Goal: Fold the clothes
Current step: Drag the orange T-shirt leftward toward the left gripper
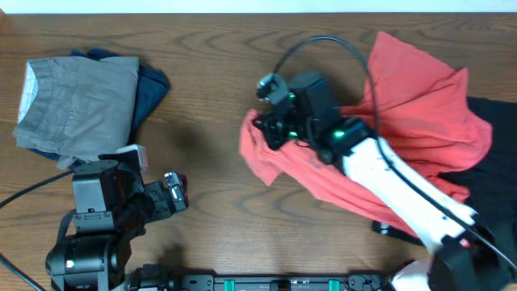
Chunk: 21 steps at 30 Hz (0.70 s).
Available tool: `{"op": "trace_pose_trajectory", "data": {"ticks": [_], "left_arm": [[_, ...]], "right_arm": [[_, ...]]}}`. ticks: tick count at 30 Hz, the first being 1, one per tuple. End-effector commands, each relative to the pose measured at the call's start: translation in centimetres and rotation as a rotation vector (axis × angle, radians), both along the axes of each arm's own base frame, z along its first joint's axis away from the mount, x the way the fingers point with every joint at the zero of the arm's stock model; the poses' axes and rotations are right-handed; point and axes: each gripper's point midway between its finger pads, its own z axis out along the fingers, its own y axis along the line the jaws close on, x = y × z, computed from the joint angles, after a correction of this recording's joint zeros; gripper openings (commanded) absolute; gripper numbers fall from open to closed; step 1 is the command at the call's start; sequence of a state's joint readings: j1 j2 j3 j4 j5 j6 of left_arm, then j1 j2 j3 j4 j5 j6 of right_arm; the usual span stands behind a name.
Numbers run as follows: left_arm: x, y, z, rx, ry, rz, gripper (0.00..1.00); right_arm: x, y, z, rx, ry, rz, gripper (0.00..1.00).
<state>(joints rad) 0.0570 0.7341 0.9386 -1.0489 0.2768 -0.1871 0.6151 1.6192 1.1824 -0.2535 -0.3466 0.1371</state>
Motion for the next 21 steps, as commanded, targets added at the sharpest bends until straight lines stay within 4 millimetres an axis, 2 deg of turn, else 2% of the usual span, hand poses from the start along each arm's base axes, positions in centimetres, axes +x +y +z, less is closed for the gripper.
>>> {"op": "trace_pose_trajectory", "data": {"ticks": [1, 2, 3, 6, 8, 10, 12, 14, 18, 21], "left_arm": [[0.9, -0.5, 0.7, -0.028, -0.026, -0.014, 0.98], [1.2, -0.8, 0.8, -0.042, -0.029, -0.025, 0.98], [1.5, -1.1, 0.8, -0.058, -0.030, -0.037, 0.98], [2.6, -2.3, 0.7, -0.120, -0.022, -0.083, 0.98], [3.5, -3.0, 0.3, -0.154, -0.006, -0.111, 0.98], [4.4, -3.8, -0.3, -0.181, 0.019, -0.144, 0.98], [5.3, -5.1, -1.3, -0.207, 0.059, -0.190, 0.98], [6.1, -6.4, -2.3, -0.225, 0.093, -0.235, 0.98], [7.7, -9.5, -5.0, -0.256, 0.177, -0.300, 0.98], [8.8, -11.9, -7.4, -0.253, 0.217, -0.362, 0.98]], "right_arm": [[1.2, 0.7, 0.4, 0.019, -0.035, -0.051, 0.70], [1.7, 0.3, 0.4, 0.018, -0.035, -0.081, 0.82], [2.1, -0.3, 0.5, 0.013, -0.030, -0.114, 0.99], [3.5, -4.1, 0.4, -0.048, -0.010, -0.287, 0.99], [3.9, -8.4, 0.2, -0.130, 0.018, -0.461, 0.99], [3.4, -13.3, 0.0, -0.213, 0.063, -0.633, 0.99], [2.0, -18.8, -0.2, -0.279, 0.143, -0.830, 0.99], [0.6, -22.3, -0.4, -0.306, 0.217, -0.938, 0.99], [-2.0, -27.6, -1.0, -0.366, 0.337, -1.052, 0.99], [-3.6, -30.3, -1.6, -0.412, 0.414, -1.115, 0.99]]}}
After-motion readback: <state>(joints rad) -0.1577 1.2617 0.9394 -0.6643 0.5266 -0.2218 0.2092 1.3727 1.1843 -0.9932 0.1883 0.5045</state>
